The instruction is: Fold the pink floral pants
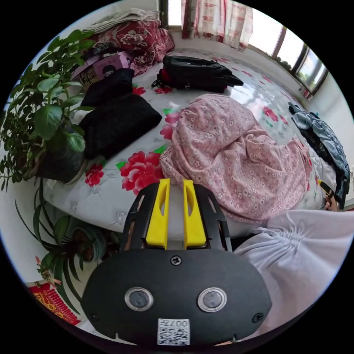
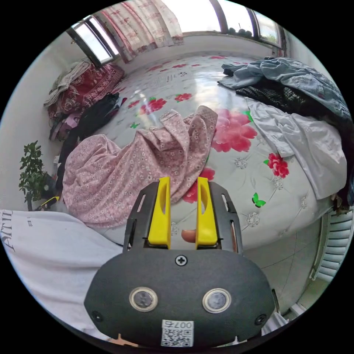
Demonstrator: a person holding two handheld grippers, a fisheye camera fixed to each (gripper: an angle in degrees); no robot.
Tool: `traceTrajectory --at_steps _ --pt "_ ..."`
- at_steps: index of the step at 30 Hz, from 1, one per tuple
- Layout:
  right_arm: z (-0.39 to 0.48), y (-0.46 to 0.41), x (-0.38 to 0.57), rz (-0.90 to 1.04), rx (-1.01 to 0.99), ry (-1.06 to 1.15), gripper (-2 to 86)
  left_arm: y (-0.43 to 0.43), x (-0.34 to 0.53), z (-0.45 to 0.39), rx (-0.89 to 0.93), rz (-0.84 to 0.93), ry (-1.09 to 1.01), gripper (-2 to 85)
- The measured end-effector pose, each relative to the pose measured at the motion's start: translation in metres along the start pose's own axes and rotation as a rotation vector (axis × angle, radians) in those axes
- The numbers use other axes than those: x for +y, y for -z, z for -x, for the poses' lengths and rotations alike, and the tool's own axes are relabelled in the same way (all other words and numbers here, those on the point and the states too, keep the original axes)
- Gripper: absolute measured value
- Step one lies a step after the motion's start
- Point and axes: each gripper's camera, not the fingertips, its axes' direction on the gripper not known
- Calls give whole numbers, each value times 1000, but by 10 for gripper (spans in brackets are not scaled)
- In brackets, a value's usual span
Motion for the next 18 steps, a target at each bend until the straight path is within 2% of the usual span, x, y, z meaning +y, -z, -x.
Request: traceTrajectory --at_steps 4,8,12,14,16,18 --pt "-17 -10 -32 16 -12 -39 66 -22 -16 18 61 40 100 97" --pt "0 -13 -66 -6 27 73 58 -53 -49 20 103 84 115 110" --pt "0 -40 -99 136 17 104 28 -84 -80 12 53 165 91 67" --pt "-6 -41 -120 192 31 83 12 -81 -99 11 133 169 78 45" --pt "-13 -17 -147 153 -19 84 4 -64 -120 16 267 93 101 35" --pt "-31 54 -187 -55 -151 43 0 -18 -151 27 376 -99 141 26"
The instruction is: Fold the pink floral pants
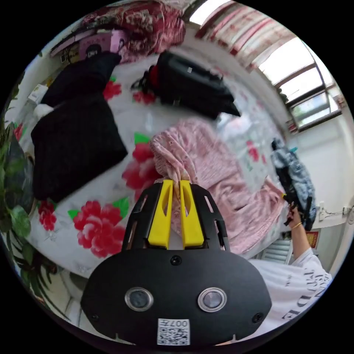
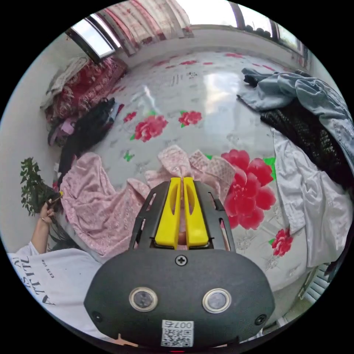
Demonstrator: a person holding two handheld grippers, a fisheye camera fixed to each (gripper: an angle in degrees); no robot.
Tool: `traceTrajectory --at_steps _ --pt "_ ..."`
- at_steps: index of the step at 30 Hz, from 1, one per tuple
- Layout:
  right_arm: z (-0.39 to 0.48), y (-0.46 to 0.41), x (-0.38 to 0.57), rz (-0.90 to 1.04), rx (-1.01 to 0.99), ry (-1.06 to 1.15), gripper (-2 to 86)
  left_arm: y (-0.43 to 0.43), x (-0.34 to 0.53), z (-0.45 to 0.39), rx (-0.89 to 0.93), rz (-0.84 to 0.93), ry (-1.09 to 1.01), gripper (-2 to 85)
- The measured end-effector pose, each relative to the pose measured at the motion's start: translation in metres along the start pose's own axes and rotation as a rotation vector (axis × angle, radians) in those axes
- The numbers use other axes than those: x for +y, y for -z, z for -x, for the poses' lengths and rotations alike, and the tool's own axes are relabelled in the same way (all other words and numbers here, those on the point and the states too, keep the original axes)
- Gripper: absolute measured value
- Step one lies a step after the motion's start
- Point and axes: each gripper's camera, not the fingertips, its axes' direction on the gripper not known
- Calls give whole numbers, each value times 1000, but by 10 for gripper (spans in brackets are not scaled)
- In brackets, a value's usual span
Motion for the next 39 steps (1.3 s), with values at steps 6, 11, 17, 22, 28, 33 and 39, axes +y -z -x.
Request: traceTrajectory --at_steps 6,11,17,22,28,33,39 --pt "-24 207 -50 -527 -253 -59 -3 136 -52 -39 126 -402 -119 16" --pt "-40 304 0 -691 -262 -12 -3 205 -21 -56 132 -597 -214 19" --pt "-111 274 115 -509 -129 -173 -2 146 53 -34 73 -304 -173 31" --pt "-187 147 209 -103 -31 -525 2 3 129 17 -124 160 38 37" --pt "-169 112 238 -62 157 -515 19 -13 145 20 -146 192 75 37" --pt "-103 74 197 -31 200 -213 28 -5 144 -9 -283 214 -7 31" --pt "-51 15 144 36 156 -92 37 8 162 -21 -338 213 20 39"
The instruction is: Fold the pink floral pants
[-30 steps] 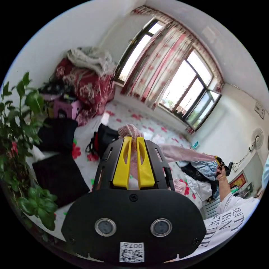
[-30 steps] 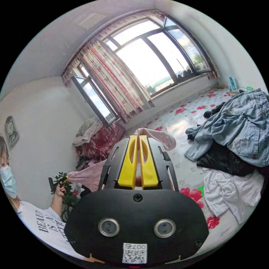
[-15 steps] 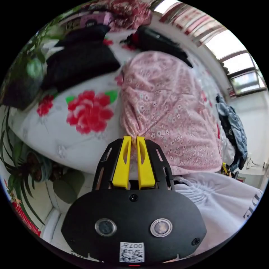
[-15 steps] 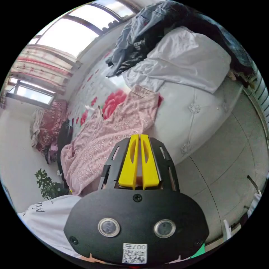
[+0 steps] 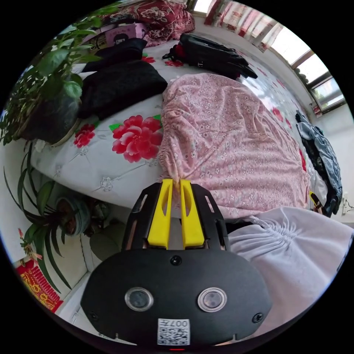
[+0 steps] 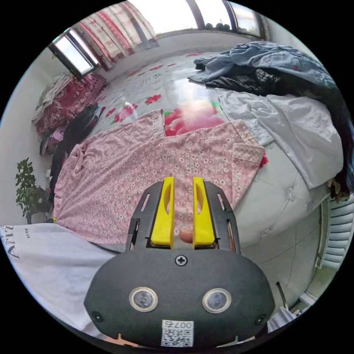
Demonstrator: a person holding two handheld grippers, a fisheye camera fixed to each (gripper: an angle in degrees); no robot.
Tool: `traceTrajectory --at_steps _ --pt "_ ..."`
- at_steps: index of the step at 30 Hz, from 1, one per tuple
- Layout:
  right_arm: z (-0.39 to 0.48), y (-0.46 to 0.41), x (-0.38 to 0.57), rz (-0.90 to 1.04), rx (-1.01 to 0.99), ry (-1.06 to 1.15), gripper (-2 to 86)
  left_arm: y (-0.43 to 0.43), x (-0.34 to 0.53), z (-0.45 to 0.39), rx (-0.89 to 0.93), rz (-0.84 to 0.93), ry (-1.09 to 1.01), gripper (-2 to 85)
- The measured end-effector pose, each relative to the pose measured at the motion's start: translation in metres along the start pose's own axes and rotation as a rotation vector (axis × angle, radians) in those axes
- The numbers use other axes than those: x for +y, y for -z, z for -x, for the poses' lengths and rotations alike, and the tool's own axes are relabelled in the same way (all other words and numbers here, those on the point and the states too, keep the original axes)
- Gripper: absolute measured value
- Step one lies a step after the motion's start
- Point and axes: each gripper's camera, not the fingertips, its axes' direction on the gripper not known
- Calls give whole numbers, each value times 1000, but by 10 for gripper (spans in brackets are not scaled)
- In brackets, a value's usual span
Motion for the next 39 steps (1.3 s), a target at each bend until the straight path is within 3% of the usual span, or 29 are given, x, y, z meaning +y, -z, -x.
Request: traceTrajectory --at_steps 8,15,16,19,23,27,31,35,39 --pt "85 -62 -138 22 -41 180 53 44 -32 -12 -39 -144 53 50" --pt "119 -163 -199 221 55 96 61 -3 -137 -80 -18 -108 -89 58" --pt "124 -161 -200 180 98 93 58 -9 -147 -86 -21 -99 -103 58" --pt "146 -158 -211 203 106 201 24 -34 -191 -110 -65 -63 -164 58" --pt "135 -31 -239 -230 -38 257 7 -63 -228 -127 -172 6 -220 39" --pt "111 91 -216 -601 -4 385 6 -75 -234 -127 -145 12 -201 -4" --pt "69 77 -191 -467 150 278 12 -76 -232 -134 -147 -11 -216 -7" --pt "1 -6 -155 -62 234 -24 25 -60 -229 -139 -84 -37 -263 1" --pt "17 -25 -140 -141 199 -14 31 -36 -228 -137 -83 -107 -270 7"
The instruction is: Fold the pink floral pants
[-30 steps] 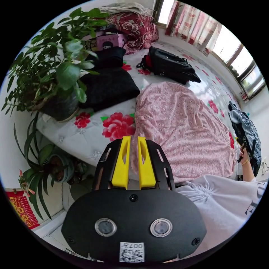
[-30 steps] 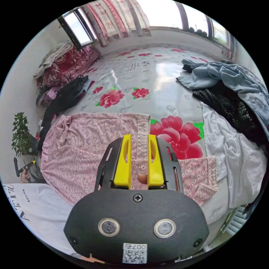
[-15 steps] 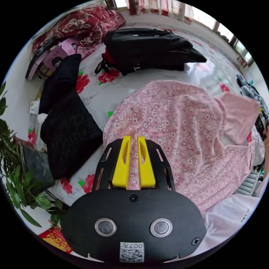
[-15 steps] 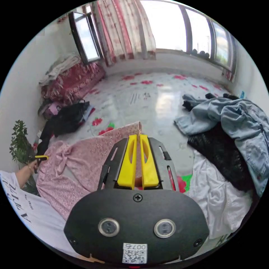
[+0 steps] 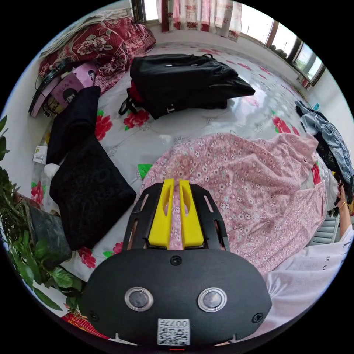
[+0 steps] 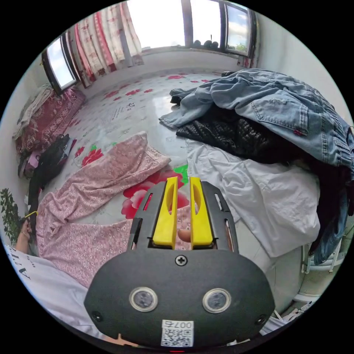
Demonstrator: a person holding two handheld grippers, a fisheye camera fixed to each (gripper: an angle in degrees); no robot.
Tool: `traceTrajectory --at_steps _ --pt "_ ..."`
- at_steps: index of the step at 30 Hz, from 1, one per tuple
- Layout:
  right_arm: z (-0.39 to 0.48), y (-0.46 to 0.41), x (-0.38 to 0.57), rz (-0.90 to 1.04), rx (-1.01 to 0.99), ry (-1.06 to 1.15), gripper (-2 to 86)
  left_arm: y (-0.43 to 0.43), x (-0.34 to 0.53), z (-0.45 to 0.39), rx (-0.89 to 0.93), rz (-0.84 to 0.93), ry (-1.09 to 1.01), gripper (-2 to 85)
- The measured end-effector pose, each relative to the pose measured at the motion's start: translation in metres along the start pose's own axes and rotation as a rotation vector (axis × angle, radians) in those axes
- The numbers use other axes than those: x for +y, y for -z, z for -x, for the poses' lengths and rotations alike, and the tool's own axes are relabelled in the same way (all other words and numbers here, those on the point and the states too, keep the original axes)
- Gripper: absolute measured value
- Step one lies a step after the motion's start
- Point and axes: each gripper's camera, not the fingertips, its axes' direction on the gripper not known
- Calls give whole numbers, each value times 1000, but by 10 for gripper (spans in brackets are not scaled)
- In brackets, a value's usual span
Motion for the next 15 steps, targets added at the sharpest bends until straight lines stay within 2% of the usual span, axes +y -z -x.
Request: traceTrajectory --at_steps 6,12,15 --pt "69 -71 -50 78 -87 188 30 -25 -6 14 -6 57 88 15" --pt "87 -168 -91 263 -120 216 16 -46 -10 7 -82 106 50 3" --pt "80 -173 -94 183 -22 274 7 -46 -12 5 -106 127 56 0"
